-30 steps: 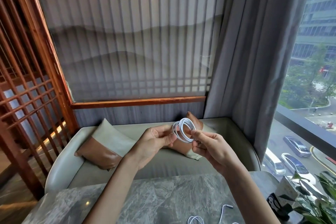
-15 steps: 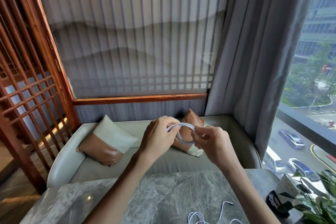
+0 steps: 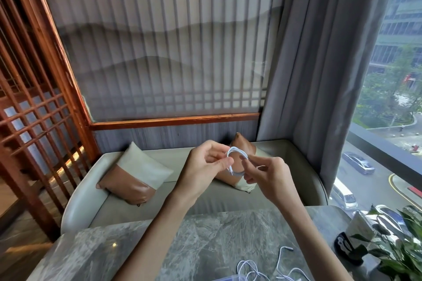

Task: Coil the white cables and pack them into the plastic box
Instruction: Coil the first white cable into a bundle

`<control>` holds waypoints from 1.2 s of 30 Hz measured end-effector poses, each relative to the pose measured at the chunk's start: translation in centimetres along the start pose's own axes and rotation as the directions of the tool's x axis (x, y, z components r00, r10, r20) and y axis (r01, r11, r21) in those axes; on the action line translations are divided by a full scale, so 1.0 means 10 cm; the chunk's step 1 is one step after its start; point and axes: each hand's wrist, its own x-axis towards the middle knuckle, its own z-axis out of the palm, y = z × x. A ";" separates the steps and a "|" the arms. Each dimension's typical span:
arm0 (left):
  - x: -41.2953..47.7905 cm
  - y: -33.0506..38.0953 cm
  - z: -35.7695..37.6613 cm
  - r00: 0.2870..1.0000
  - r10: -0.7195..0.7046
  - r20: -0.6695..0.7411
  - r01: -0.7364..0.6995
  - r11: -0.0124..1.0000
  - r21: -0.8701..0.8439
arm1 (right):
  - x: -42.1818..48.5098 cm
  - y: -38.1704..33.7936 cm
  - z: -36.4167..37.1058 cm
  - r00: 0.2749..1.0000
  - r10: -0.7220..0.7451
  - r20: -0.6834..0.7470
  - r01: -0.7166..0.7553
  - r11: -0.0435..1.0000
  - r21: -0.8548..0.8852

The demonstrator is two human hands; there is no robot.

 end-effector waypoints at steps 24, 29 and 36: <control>-0.05 -0.02 -0.27 0.976 -0.009 0.216 0.002 0.999 0.034 | 0.14 0.01 -0.24 0.973 -0.202 0.107 0.204 0.979 -0.005; -0.13 -0.05 -0.34 0.978 -0.062 0.198 0.051 0.997 0.063 | 0.18 -0.01 -0.20 0.953 -0.302 0.037 0.304 0.937 -0.173; -0.33 -0.17 -0.34 0.928 -0.202 0.312 0.209 0.978 0.010 | 0.12 -0.02 0.02 0.959 -0.284 -0.001 0.277 0.937 -0.211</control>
